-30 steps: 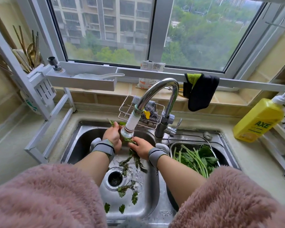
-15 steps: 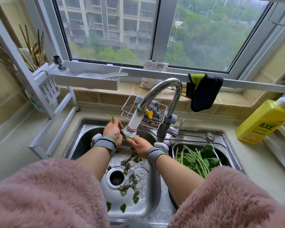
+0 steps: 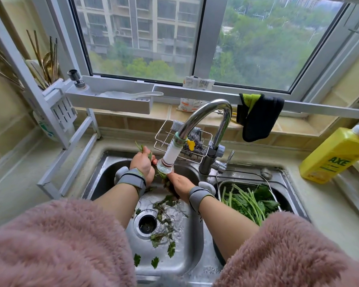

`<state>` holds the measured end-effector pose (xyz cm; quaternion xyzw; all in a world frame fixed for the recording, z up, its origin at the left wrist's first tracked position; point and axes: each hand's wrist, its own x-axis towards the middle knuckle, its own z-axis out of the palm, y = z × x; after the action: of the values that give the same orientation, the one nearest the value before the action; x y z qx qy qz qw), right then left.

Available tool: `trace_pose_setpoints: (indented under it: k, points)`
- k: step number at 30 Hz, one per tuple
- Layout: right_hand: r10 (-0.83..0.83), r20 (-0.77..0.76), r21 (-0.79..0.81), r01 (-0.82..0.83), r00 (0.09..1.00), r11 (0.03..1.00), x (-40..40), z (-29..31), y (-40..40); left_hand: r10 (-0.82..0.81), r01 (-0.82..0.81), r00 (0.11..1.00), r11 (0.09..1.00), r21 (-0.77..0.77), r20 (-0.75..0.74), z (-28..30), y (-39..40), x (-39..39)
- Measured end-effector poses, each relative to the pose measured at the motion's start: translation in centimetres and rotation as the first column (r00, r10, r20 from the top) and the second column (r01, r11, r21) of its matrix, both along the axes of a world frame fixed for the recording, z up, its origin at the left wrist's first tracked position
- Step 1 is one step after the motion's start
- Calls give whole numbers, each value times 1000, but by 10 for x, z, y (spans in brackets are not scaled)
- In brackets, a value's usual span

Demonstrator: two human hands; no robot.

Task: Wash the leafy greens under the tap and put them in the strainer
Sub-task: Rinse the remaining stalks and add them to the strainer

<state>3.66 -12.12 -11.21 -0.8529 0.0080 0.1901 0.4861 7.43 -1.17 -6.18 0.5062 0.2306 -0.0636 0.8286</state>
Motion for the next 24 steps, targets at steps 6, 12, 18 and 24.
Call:
trace_pose_setpoints:
  k: [6, 12, 18, 24]
  points:
    - [-55, -51, 0, 55, 997, 998, -10, -2, -9, 45, -48, 998, 997, -62, -40, -5, 8, 1]
    - [-130, -124, 140, 147, 984, 979, -11, -2, -8, 71, -74, 993, 997, -32, -92, -1, 8, 0]
    - [-240, -158, 166, 265, 958, 950, -10, 2, -9, 2, -1, 1000, 998, 65, -14, 4, 3, -6]
    - [-238, -224, 204, 284, 945, 937, -14, 1, -9, -47, 51, 999, 978, 201, -25, -5, 10, -10]
